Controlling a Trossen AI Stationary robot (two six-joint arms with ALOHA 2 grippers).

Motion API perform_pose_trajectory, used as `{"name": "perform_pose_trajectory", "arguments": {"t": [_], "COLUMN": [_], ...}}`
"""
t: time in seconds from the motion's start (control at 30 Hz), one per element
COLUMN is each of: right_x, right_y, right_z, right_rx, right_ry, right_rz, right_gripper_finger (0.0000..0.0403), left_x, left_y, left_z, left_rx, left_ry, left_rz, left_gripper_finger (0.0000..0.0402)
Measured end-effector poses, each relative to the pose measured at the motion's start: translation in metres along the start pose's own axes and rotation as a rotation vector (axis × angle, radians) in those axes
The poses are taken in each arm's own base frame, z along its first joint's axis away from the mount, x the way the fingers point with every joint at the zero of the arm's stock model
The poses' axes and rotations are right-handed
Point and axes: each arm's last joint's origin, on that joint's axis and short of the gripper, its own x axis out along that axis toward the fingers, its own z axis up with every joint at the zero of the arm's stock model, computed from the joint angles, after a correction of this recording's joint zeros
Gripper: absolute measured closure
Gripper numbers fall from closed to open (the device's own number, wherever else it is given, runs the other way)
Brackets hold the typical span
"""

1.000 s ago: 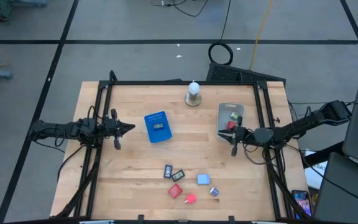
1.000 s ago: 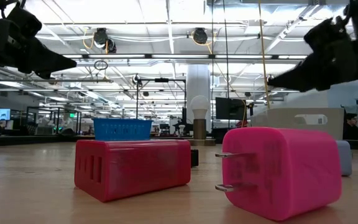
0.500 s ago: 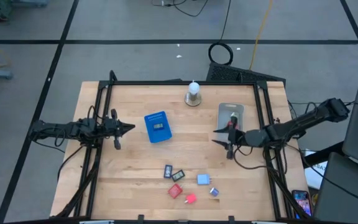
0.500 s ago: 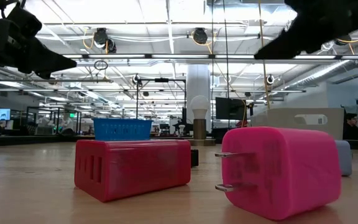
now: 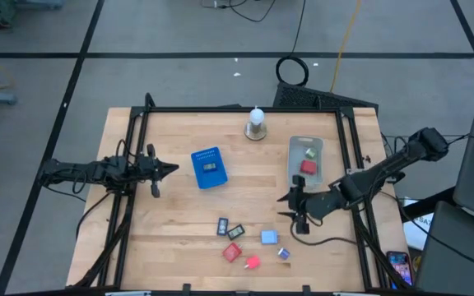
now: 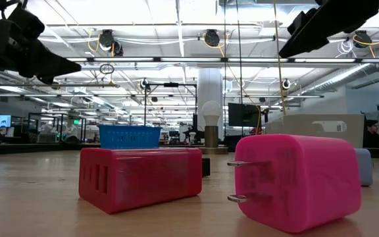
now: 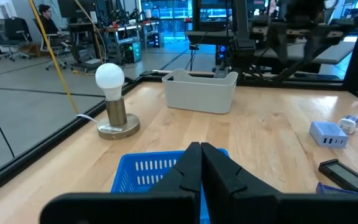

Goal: Pick & Place Office items
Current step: Put the light blue charger adapter into the gray bin

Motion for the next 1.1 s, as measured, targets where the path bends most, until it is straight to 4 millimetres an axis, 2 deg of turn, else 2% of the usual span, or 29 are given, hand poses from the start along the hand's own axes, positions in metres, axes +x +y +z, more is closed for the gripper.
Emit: {"name": "perform_pose_trajectory", "arguments": {"t": [0.23, 0.4, 0.6, 0.73, 0.9, 1.1], "right_x": [0.015, 0.043, 0.067, 0.069, 0.075, 0.096], "right_y": [0.021, 0.03, 0.04, 0.046, 0.046, 0.048], "right_z": [0.004, -0.011, -0.017, -0.018, -0.019, -0.031], "right_rx": [-0.005, -0.026, -0.002, 0.001, 0.006, 0.004], "right_ry": [0.057, 0.185, 0.207, 0.198, 0.174, 0.194], "right_rz": [0.045, 0.11, 0.231, 0.279, 0.211, 0.185], "right_gripper_finger": [0.0222, 0.0222, 0.0216, 0.0181, 0.0111, 0.0053], "left_x": [0.0, 0.0, 0.0, 0.0, 0.0, 0.0], "left_y": [0.0, 0.0, 0.0, 0.0, 0.0, 0.0], "left_z": [0.0, 0.0, 0.0, 0.0, 0.0, 0.0], "left_rx": [-0.005, -0.005, -0.007, -0.007, -0.007, -0.011], "left_ry": [0.0, 0.0, 0.0, 0.0, 0.0, 0.0], "left_rz": [0.0, 0.0, 0.0, 0.0, 0.0, 0.0], "left_gripper_finger": [0.0381, 0.0381, 0.0397, 0.0396, 0.038, 0.0378]}}
